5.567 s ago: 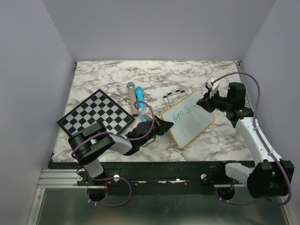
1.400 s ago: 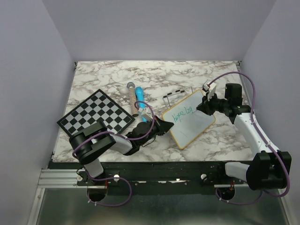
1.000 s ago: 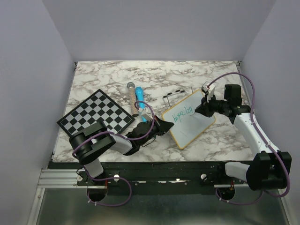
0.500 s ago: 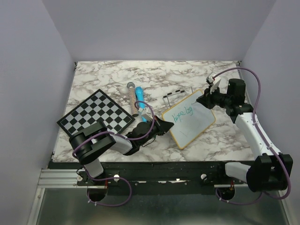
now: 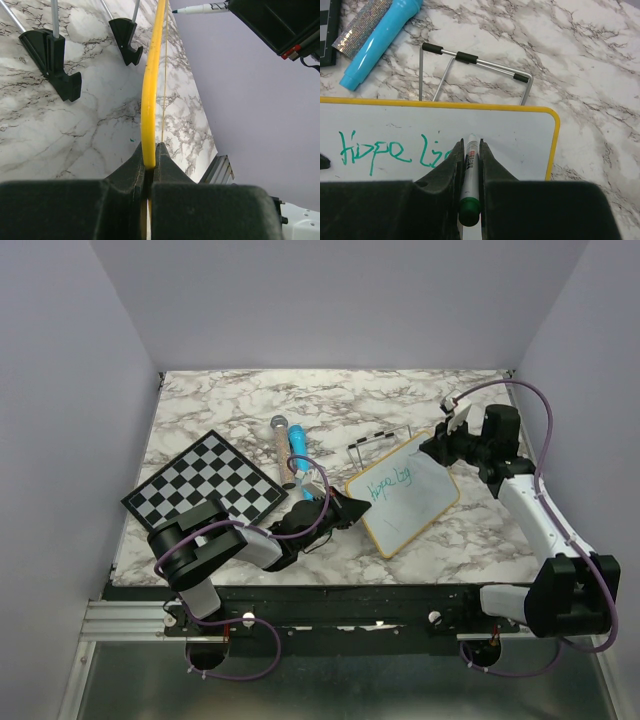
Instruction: Write a sentence on the whiteboard
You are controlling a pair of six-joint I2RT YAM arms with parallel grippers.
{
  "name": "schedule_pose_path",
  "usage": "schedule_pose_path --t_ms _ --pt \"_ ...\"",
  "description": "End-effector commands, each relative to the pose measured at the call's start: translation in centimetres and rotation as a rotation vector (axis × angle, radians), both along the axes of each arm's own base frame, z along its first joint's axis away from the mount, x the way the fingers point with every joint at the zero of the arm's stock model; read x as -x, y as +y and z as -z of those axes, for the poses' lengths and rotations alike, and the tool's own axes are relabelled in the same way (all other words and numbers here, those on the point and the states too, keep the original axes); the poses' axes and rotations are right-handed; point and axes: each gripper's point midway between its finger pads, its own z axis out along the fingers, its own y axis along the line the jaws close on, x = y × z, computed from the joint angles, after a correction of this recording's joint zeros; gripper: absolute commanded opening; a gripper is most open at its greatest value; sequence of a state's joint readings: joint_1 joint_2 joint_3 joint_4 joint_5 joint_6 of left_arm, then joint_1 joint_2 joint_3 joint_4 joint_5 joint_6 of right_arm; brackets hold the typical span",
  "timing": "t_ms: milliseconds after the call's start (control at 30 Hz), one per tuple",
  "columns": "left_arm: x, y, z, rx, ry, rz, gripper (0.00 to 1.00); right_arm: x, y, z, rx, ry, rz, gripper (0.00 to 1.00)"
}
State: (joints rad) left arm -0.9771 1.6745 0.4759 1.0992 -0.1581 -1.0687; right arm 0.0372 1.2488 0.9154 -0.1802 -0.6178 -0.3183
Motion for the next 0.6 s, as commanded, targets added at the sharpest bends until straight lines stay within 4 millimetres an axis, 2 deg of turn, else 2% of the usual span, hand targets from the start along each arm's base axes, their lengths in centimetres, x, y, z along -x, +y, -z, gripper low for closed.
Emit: schedule_pose_path --t_ms 0,233,567 --pt "0.7 -0.5 0.7 -0.026 -0.013 0.049 0.0 -0.9 0.1 -0.4 -0.018 -0.013 0.001 0.01" --pt "0.7 -0.5 0.6 -0.023 -0.015 0.049 0.0 -0.7 0.2 0.4 -0.013 0.015 -0.011 0.01" --pt "0.7 -0.3 0.6 -0.023 -0.015 0.04 0.0 1.2 0.1 1.8 0.03 0.053 -0.053 0.0"
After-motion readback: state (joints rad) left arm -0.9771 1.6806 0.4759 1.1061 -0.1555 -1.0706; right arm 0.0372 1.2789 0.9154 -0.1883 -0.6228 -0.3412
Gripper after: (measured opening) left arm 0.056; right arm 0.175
